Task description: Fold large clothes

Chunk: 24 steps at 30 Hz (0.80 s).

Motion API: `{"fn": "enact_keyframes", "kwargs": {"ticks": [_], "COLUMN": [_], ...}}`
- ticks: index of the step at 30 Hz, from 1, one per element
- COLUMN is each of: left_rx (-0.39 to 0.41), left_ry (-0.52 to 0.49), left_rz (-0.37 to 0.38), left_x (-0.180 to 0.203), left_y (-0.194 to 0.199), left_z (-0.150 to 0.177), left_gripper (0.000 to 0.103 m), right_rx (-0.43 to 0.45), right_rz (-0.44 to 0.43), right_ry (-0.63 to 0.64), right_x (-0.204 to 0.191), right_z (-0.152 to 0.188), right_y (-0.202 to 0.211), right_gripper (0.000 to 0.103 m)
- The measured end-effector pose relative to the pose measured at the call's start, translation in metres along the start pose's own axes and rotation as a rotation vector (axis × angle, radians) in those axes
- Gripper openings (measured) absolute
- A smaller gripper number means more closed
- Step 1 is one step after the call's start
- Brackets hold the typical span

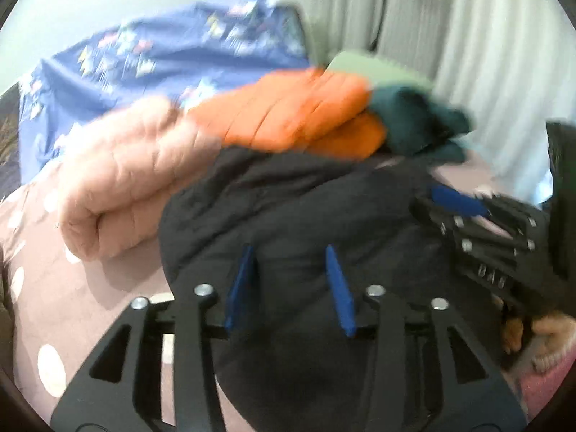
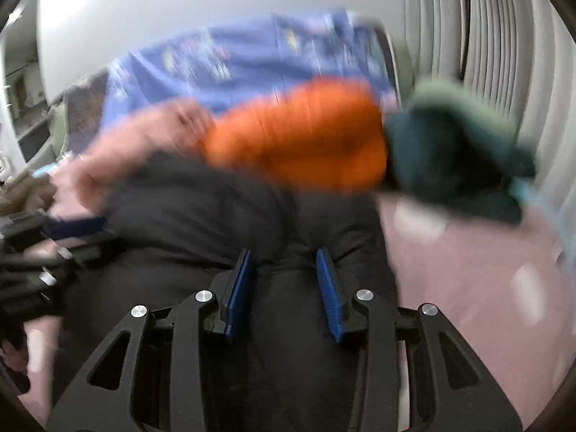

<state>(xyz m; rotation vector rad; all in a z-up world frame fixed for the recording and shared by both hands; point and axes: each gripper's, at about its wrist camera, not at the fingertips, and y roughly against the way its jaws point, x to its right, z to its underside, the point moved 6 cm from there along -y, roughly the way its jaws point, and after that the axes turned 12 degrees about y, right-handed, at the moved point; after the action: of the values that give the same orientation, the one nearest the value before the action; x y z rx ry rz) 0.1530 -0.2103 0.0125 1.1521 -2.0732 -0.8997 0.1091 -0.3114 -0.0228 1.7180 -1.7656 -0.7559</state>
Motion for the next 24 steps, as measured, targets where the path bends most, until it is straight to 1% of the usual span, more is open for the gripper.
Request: {"fn": "enact_keyframes", "kwargs": {"ticks": [1,3,4,12,24], "left_rx": [-0.01,-0.006,-0.004,-0.018,-0.008], "left_ry": [-0.003,-0.004,-0.009,-0.048,-0.056], "left_rz": [-0.001,0.01,0.001,-0.015,-0.022], "left_x": [-0.003,-0.005,-0.005,-0.007,-0.004], "left_y": [-0.011,-0.023,-0.026,-0.036,-0.041], "left_z": [0.004,0.011,0.014,0.016,0.02], "left_gripper": [0.048,0.048,0.048,0.048,0.048], "right_rx": [0.013,0.012,0.011,0.004,-0.013], "right_rz": [-0.013,-0.065,-0.07,-0.049,-0.026], "right_ry": [-0.021,-0.083,-0.086,-0.072,-0.05], "right_x": [0.004,0.013,0.014,0.011,0.01], "right_z": [0.007,0.011,0.011,0.017,0.016], "right_y": [-0.009,-0.013,-0.013,-0.016,-0.02], "right_gripper": [0.037,0.037,0.037,0.037,0.037]}}
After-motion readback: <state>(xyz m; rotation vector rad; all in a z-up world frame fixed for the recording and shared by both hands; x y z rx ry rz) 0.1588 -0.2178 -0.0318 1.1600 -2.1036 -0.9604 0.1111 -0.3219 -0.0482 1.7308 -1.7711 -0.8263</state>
